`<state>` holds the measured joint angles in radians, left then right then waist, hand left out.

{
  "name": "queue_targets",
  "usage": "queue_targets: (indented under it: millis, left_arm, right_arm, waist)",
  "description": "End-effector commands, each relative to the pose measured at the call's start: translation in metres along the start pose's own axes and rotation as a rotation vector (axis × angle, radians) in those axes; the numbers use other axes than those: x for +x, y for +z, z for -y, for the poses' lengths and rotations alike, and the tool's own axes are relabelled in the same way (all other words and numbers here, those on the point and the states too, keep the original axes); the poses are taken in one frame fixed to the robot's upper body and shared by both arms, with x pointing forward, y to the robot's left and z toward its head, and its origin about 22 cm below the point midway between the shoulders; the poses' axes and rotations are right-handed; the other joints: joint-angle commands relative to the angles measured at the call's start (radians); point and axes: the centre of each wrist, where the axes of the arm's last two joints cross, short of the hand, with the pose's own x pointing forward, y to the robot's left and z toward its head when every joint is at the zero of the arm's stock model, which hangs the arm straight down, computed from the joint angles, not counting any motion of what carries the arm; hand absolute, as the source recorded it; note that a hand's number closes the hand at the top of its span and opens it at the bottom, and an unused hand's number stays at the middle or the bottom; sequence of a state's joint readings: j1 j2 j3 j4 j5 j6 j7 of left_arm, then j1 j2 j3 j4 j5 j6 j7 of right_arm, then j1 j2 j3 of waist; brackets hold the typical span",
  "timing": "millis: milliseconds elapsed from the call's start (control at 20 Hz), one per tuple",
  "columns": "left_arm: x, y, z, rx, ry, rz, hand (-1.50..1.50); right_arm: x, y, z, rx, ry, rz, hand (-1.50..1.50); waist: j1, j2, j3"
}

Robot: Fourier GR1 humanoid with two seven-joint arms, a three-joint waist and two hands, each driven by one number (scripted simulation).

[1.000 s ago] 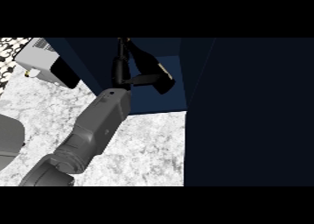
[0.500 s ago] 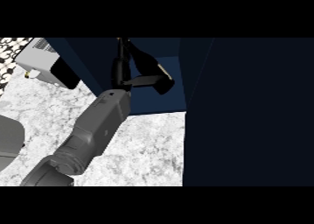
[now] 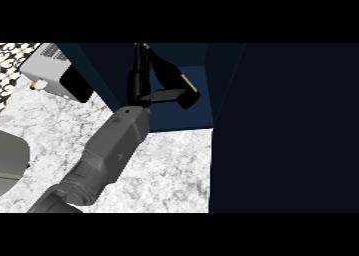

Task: Pick up the wine, place it into the cabinet and close the cabinet

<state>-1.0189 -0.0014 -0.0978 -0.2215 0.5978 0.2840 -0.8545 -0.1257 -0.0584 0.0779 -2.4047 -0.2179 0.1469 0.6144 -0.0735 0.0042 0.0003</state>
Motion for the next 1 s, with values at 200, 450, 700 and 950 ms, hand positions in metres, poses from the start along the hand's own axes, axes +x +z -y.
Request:
queue_targets:
  millis: [200,450,700,950]
  left_arm:
    - [-0.020,0.052,-0.004,-0.002,0.037,-0.060,-1.50]
    - [0.002,0.075,0.032,-0.014,0.026,-0.053,-1.50]
    - [0.012,0.116,0.049,-0.036,0.023,-0.047,-1.50]
    - [0.032,0.155,0.052,-0.042,0.054,-0.044,-1.50]
  right_arm:
    - [0.000,0.014,-0.007,-0.032,0.009,0.019,-1.50]
    - [0.008,0.020,0.008,-0.029,0.022,0.024,-1.50]
    - [0.019,0.030,0.004,-0.055,0.024,0.032,-1.50]
    - [0.016,0.026,-0.002,-0.048,0.035,0.018,-1.50]
  waist:
    - [0.041,-0.012,0.000]
    - [0.063,-0.011,0.001]
    - [0.064,-0.009,0.000]
    - [0.079,-0.010,0.000]
